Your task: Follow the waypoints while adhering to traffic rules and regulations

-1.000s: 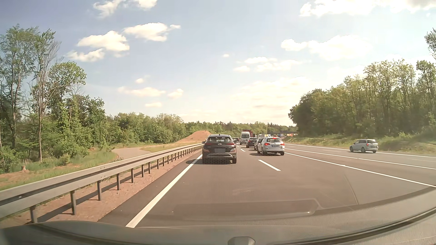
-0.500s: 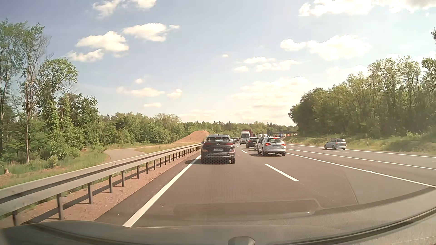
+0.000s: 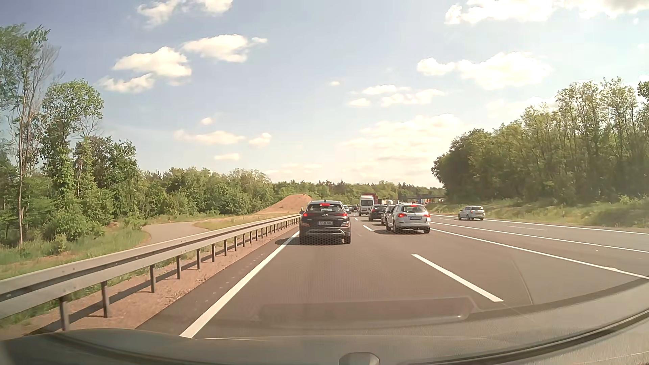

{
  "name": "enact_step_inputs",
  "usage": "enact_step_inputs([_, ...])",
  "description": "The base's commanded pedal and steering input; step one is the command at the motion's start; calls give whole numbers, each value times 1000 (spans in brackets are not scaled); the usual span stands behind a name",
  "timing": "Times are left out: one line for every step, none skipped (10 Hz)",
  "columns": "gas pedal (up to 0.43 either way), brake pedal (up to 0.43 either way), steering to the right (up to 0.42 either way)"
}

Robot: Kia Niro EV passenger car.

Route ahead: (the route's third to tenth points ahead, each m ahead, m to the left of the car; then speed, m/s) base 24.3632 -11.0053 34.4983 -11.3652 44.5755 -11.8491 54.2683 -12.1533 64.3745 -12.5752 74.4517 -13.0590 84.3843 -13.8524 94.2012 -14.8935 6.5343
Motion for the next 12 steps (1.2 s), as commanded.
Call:
enact_step_inputs([110,0,-5])
enact_step_inputs([110,0,-5])
enact_step_inputs([110,0,-5])
enact_step_inputs([110,0,-4])
enact_step_inputs([110,0,-4])
enact_step_inputs([59,0,-4])
enact_step_inputs([0,0,-4])
enact_step_inputs([0,0,-4])
enact_step_inputs([0,0,-5])
enact_step_inputs([0,0,-4])
enact_step_inputs([0,0,-5])
enact_step_inputs([0,0,-4])
